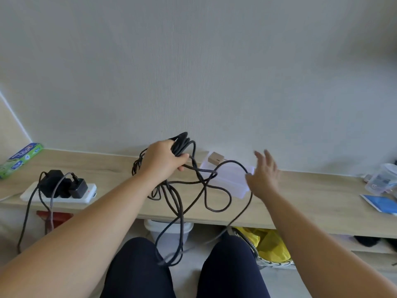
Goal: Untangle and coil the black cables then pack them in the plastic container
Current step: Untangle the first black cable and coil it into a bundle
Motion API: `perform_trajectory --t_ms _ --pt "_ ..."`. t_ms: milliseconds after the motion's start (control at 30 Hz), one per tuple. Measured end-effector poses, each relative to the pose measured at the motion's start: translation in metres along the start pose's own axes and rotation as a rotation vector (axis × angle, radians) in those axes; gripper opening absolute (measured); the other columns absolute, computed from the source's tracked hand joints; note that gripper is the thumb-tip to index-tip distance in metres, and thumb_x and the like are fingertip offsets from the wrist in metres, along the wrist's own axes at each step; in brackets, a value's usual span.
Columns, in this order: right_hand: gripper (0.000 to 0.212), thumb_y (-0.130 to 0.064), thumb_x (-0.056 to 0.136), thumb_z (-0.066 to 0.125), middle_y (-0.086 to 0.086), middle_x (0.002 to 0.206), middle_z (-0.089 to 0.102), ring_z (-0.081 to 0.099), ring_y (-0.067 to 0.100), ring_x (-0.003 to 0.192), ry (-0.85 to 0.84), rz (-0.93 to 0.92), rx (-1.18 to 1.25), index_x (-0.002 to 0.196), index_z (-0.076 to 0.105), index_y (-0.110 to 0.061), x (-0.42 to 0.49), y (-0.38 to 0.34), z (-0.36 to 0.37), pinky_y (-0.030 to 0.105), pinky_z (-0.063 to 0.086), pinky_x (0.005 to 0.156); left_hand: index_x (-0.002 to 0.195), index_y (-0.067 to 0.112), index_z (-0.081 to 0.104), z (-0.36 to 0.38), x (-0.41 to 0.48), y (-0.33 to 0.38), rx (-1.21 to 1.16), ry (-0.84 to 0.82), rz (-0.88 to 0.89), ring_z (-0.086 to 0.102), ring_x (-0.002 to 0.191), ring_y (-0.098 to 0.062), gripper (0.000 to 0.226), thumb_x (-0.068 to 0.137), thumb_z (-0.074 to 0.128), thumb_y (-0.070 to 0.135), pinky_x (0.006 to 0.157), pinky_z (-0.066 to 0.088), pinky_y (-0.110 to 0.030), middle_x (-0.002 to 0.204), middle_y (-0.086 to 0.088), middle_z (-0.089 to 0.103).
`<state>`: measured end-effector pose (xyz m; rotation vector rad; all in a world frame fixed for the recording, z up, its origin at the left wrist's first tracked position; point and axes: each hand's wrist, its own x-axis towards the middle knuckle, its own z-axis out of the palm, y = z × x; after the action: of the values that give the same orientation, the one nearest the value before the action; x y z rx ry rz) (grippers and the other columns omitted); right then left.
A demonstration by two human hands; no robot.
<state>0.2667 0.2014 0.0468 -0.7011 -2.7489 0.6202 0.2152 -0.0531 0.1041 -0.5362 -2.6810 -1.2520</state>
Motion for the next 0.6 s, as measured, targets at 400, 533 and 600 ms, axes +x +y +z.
perform_trajectory --t_ms 400,533,600 --pt "0.019 -0.029 0.092 0.06 -0.025 0.082 0.05 0.048 -0.009 0.074 -0.462 -0.674 -0.017 0.106 0.07 -0.023 -0.003 -0.062 -0.048 0.0 0.032 0.07 0.065 0.03 0.048 0.005 -0.005 -0.009 0.281 -0.126 0.181 0.06 0.059 -0.012 0.026 0.082 0.066 0.023 0.053 0.039 -0.023 0.057 0.009 0.059" --pt "0.011 -0.024 0.09 0.062 -0.013 0.073 0.057 0.052 0.006 0.066 -0.195 -0.32 0.448 0.085 0.068 -0.017 0.015 -0.05 -0.045 0.011 0.037 0.058 0.065 0.03 0.047 0.014 -0.01 -0.023 0.296 -0.174 0.103 0.054 0.049 0.002 0.026 0.084 0.063 0.023 0.049 0.034 -0.019 0.057 0.007 0.063" --pt "0.014 -0.024 0.093 0.059 -0.005 0.065 0.048 0.039 0.01 0.053 -0.023 0.018 0.892 0.08 0.063 -0.019 0.019 -0.035 -0.037 0.021 0.033 0.048 0.064 0.028 0.046 0.014 -0.007 -0.03 0.301 -0.12 0.038 0.054 0.05 0.001 0.027 0.084 0.063 0.023 0.049 0.036 -0.021 0.053 0.009 0.06"
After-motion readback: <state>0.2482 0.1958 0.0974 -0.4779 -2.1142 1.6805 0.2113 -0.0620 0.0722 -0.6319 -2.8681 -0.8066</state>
